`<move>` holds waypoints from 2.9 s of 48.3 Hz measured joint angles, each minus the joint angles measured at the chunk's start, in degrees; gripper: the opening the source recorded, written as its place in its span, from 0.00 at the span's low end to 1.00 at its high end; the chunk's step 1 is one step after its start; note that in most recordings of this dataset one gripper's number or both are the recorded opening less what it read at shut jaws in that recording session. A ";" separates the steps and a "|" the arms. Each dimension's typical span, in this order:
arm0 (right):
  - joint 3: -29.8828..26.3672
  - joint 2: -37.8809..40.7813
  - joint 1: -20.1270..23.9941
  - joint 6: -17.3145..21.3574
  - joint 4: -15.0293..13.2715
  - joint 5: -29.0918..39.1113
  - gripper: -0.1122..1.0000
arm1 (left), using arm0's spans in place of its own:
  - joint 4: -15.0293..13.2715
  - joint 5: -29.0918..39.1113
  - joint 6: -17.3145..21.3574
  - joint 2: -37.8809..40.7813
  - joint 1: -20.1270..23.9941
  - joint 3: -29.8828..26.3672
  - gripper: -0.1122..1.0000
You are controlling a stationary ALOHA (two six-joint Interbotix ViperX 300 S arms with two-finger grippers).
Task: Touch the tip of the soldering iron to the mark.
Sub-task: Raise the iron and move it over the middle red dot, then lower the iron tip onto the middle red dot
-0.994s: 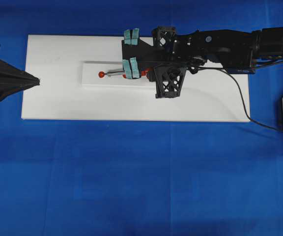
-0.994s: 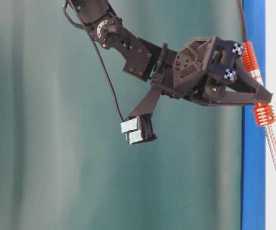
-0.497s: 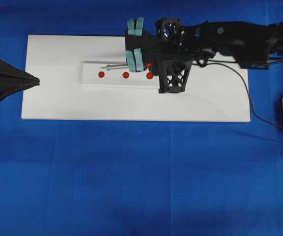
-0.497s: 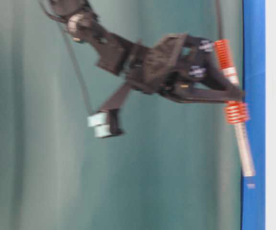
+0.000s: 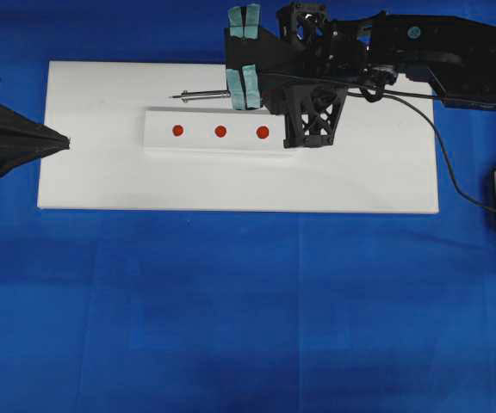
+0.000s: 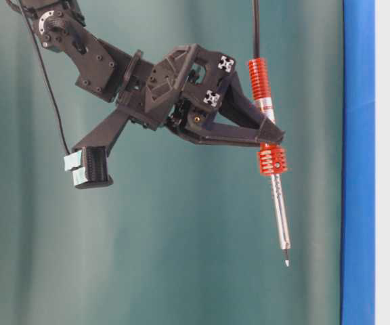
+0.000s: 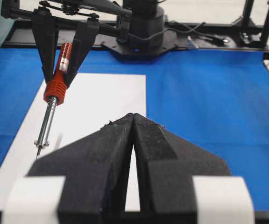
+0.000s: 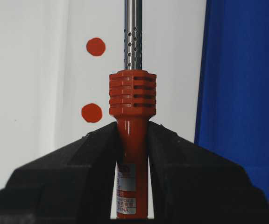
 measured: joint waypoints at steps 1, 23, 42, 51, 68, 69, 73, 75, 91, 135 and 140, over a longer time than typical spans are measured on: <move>0.00 0.09 0.00 0.09 0.00 0.00 0.16 | 0.00 -0.09 0.00 0.00 0.00 0.00 0.10; 4.39 -3.16 0.00 0.18 -0.09 0.35 0.16 | 0.00 0.00 -0.09 0.00 0.00 0.00 0.10; 12.74 -10.20 -0.35 1.93 -0.09 0.35 0.16 | 0.00 0.00 0.00 0.00 0.00 0.00 0.10; 14.50 -12.04 -0.44 2.11 -0.09 0.26 0.16 | 0.00 0.00 0.00 0.00 -0.09 0.00 0.10; 14.50 -12.13 -0.44 2.11 -0.09 -0.35 0.16 | 0.00 0.00 -0.09 -0.09 0.00 0.00 0.10; 14.50 -12.13 -0.44 2.11 -0.09 -0.35 0.16 | 0.00 0.00 0.00 0.00 0.00 0.00 0.10; 14.50 -12.13 -0.44 2.11 -0.09 -0.35 0.16 | 0.00 -0.09 0.00 -0.09 0.00 0.00 0.10; 14.50 -12.13 -0.44 2.11 -0.09 -0.44 0.16 | 0.00 0.00 0.00 -0.09 0.00 0.00 0.10; 14.50 -12.04 -0.44 2.11 -0.09 -0.62 0.16 | 0.00 0.00 -0.09 -0.09 0.00 0.00 0.10; 14.50 0.62 -0.44 2.11 0.00 -7.82 0.16 | 0.00 0.00 -0.09 -0.09 0.00 0.00 0.10; 14.50 1.14 -0.35 2.11 0.09 -8.44 0.16 | 0.00 -0.09 0.00 -0.09 0.00 0.00 0.10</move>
